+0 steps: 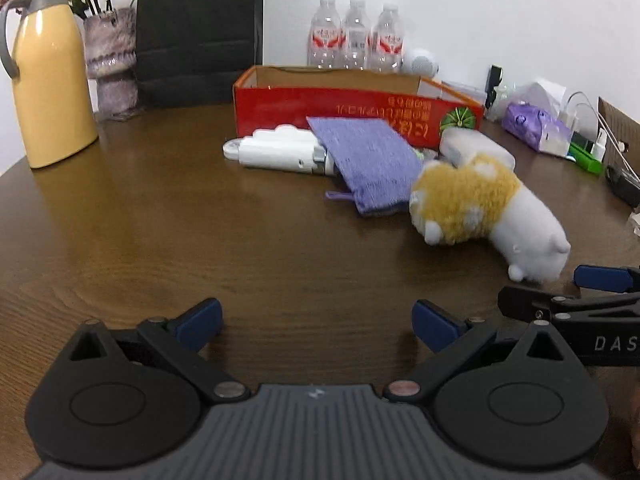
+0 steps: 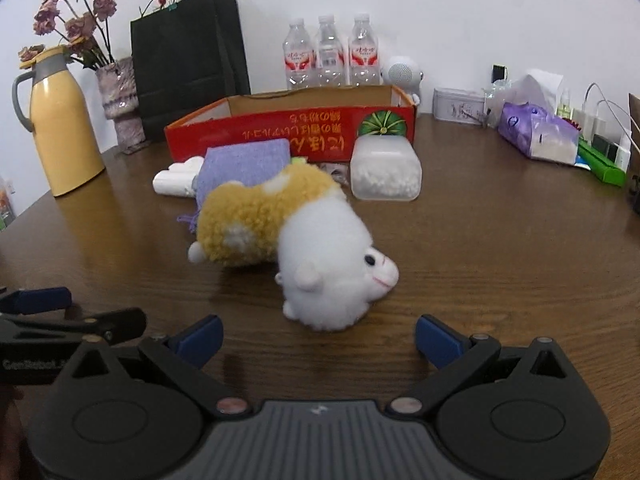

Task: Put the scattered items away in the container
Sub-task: 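Move both grippers back toward the purple pouch and plush sheep, then grasp the purple pouch with the left gripper while the right gripper grasps the plush sheep, then carry pouch and sheep into the box and open both grippers, then withdraw both grippers from the box back over the table, then grasp the white device with the left gripper while the right gripper grasps the white container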

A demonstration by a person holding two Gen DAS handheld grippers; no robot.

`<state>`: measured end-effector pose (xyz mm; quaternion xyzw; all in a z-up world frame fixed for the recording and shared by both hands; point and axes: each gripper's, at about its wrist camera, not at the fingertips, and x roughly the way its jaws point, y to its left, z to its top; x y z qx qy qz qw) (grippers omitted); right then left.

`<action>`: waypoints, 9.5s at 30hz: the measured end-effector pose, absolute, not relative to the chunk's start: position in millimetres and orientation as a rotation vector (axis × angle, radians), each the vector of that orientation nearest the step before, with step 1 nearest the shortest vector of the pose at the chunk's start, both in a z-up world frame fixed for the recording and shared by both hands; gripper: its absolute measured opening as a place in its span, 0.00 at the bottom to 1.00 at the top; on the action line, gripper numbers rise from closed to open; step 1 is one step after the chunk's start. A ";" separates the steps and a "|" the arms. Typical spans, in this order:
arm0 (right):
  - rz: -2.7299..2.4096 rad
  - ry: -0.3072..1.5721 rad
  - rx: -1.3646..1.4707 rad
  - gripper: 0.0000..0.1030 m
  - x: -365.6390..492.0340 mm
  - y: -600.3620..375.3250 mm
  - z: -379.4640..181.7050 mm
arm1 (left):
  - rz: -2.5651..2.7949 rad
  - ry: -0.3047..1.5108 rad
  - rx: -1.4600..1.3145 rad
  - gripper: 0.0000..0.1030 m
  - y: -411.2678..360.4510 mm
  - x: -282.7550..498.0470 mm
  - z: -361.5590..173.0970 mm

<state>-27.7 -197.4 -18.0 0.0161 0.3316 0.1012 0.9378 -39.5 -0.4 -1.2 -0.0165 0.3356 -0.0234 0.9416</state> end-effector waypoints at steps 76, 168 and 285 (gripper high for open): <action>0.248 0.462 0.029 0.44 -91.1 -197.8 11.1 | -0.085 0.499 -0.036 0.07 -22.6 -118.7 34.1; 0.180 0.987 -0.044 0.78 392.0 -166.1 35.7 | -0.070 0.981 -0.084 0.96 15.0 377.6 62.5; 0.249 0.701 -0.059 1.00 4.8 -195.7 -26.0 | -0.028 0.685 0.009 1.00 6.4 -18.6 -2.0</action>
